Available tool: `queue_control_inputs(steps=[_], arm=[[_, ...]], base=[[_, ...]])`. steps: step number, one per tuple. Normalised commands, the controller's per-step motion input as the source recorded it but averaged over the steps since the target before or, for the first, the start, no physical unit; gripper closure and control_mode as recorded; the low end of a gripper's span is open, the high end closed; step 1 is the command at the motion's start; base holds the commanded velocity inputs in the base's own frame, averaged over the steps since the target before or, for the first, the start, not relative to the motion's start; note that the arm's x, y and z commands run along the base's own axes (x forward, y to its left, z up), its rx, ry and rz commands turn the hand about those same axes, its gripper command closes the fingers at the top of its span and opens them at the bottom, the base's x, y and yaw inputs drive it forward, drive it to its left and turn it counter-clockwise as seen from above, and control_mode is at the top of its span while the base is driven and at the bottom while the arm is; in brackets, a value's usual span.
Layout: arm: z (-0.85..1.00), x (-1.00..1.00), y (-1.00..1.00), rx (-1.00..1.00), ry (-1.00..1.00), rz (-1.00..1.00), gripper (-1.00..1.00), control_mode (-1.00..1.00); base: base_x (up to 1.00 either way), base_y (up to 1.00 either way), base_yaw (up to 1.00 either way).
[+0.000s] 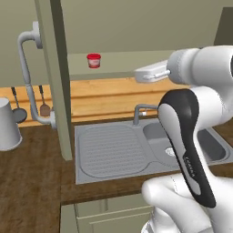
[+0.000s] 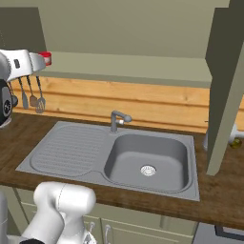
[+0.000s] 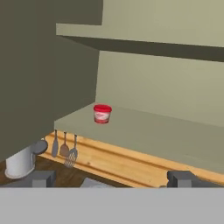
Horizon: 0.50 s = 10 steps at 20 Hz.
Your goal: From the different types of pastries on the counter, select a croissant and place it on the cutting board. Then retrieve a jar of jam from the cabinet and place it alongside the croissant on the cutting board.
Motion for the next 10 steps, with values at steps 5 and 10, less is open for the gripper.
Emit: queue_control_inputs(steps=[5,10], arm=[[0.00,0.05,0.02,0.00,0.02,0.00,-1.00,-1.00],[-0.04,0.01,0.15,0.00,0.00,0.00,-1.00,-1.00]], base=[[0.00,0.00,0.00],[0.00,0.00,0.00]])
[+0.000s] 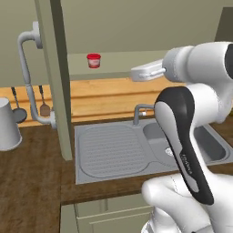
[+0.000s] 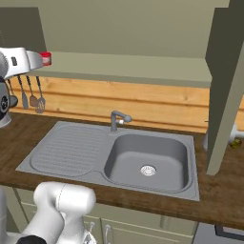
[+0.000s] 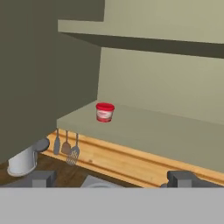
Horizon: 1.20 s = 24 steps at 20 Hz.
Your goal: From the different types of pastries on the counter, select a croissant and place it on the cutting board. Then retrieve a jar of jam from the cabinet and place it alongside the croissant on the cutting board.
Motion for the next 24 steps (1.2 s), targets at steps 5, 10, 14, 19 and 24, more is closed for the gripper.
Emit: queue_control_inputs(steps=[5,10,14,19,24], arm=[[-0.07,0.15,0.21,0.00,0.00,0.00,-1.00,-1.00],[-0.04,0.33,0.15,0.00,0.00,0.00,-1.00,-1.00],[-0.05,0.34,0.16,0.00,0.00,0.00,-1.00,-1.00],[-0.18,0.31,0.17,0.00,0.00,0.00,-1.00,-1.00],[-0.09,0.42,0.11,0.00,0.00,0.00,-1.00,-1.00]], base=[[0.00,0.00,0.00],[0.00,0.00,0.00],[0.00,0.00,0.00],[0.00,0.00,0.00],[0.00,0.00,0.00]])
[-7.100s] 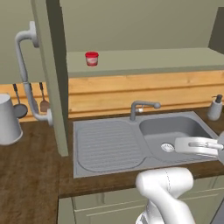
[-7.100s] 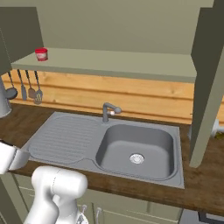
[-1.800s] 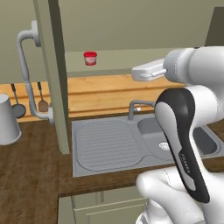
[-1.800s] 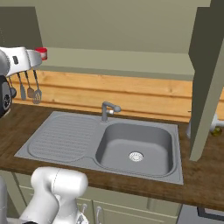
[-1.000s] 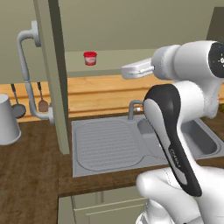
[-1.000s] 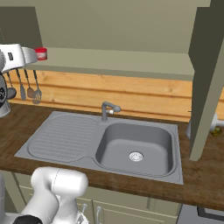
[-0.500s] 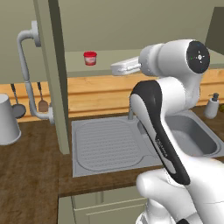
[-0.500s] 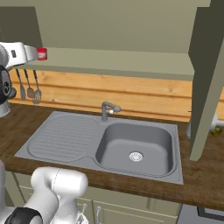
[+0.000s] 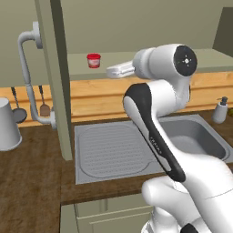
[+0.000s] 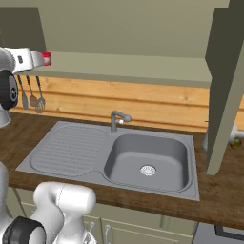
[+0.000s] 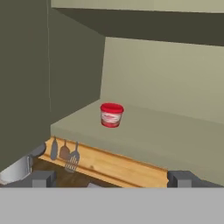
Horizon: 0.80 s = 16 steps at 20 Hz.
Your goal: From the different types of pastries on the counter, select a croissant and place it on the cutting board. Then retrieve a jar of jam from the cabinet and place it alongside the croissant on the cutting board.
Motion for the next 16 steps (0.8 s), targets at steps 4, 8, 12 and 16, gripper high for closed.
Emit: queue_control_inputs(steps=[4,8,12,16], arm=[[-0.03,0.46,0.07,0.00,0.00,0.00,-1.00,-1.00],[-0.12,0.39,0.13,0.00,0.00,0.00,-1.00,-1.00],[-0.14,0.42,0.16,0.00,0.00,0.00,-1.00,-1.00],[-0.11,0.40,0.08,0.00,0.00,0.00,-1.00,-1.00]], base=[[0.00,0.00,0.00],[0.00,0.00,0.00],[0.00,0.00,0.00],[0.00,0.00,0.00]])
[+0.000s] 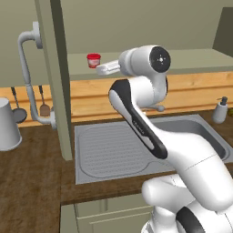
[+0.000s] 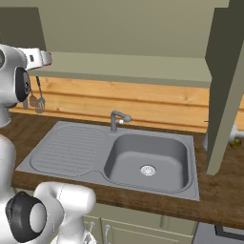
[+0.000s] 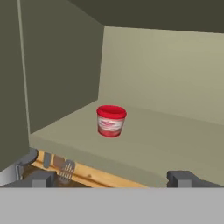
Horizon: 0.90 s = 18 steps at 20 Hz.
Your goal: From the different types of pastries on the counter, select a croissant and place it on the cutting board. Then retrieve a jar of jam from the cabinet and place it alongside the croissant on the cutting board.
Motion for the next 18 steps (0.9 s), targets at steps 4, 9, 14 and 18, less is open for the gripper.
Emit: queue_control_inputs(steps=[4,9,14,18], arm=[[-0.09,0.31,0.04,0.00,0.00,0.00,-1.00,-1.00],[-0.02,0.26,0.01,0.00,0.00,0.00,-1.00,-1.00],[0.00,0.24,0.00,0.00,0.00,0.00,-1.00,-1.00],[-0.01,0.20,0.06,0.00,0.00,0.00,-1.00,-1.00]], base=[[0.00,0.00,0.00],[0.00,0.00,0.00],[0.00,0.00,0.00],[0.00,0.00,0.00]])
